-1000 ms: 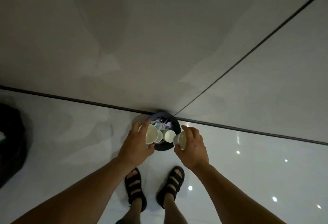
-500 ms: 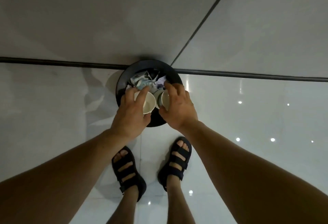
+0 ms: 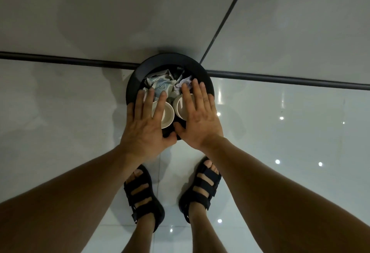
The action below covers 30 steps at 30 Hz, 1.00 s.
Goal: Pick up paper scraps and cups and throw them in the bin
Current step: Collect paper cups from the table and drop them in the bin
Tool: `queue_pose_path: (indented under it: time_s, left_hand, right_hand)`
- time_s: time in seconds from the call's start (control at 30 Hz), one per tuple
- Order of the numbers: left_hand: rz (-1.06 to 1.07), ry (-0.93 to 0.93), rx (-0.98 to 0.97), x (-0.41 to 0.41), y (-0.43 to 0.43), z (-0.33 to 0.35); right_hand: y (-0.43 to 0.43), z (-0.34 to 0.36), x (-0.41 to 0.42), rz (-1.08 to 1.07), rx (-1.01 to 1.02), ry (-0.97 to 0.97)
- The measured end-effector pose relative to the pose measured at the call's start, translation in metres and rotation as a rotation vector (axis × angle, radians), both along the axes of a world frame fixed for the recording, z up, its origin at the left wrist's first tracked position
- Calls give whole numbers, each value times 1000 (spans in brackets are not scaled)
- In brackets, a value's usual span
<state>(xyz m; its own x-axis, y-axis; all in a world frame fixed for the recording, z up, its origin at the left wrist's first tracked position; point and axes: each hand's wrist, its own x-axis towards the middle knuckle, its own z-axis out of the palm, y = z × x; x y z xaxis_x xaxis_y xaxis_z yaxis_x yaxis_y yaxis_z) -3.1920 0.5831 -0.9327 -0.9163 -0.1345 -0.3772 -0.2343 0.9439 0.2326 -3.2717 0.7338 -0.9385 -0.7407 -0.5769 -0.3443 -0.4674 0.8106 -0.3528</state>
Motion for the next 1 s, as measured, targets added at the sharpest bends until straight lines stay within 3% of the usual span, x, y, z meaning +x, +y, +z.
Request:
queue_pose_path:
  time_s: [0.13,0.23,0.37,0.57,0.73,1.0]
  left_hand:
    - [1,-25,-15,3,-4,15]
    - [55,-71,-28,-1,-9,54]
    - [135,-112,30,-29,-12,124]
    - [78,-21,93,-65,13,254]
    - [-78,-17,138,-70,45,362]
    - [-353,41,210,-41,130,527]
  right_hand:
    - [5,12,-4,28,11,-82]
    - [14,44,-4,-76,5,-147]
    - [28,109,1,-170,-2,-210]
    - [60,233,-13,-325,-15,-176]
    - [96,355,-3,-451,-2,-57]
    - [163,522,88,-748,-46,64]
